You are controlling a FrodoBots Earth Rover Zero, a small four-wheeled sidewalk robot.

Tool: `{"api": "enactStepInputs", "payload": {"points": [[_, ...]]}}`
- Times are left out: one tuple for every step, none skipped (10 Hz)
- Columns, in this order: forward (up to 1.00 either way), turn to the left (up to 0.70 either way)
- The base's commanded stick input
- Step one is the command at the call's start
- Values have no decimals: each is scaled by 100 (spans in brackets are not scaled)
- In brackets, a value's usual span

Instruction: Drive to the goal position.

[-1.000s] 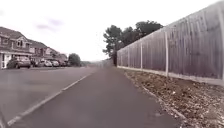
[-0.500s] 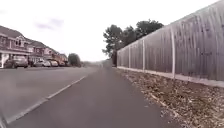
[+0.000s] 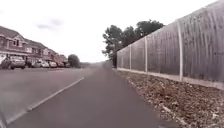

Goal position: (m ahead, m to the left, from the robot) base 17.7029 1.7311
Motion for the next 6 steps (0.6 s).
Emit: {"api": "enactStepInputs", "payload": {"points": [[100,0],[100,0],[100,0],[100,0],[100,0],[100,0]]}}
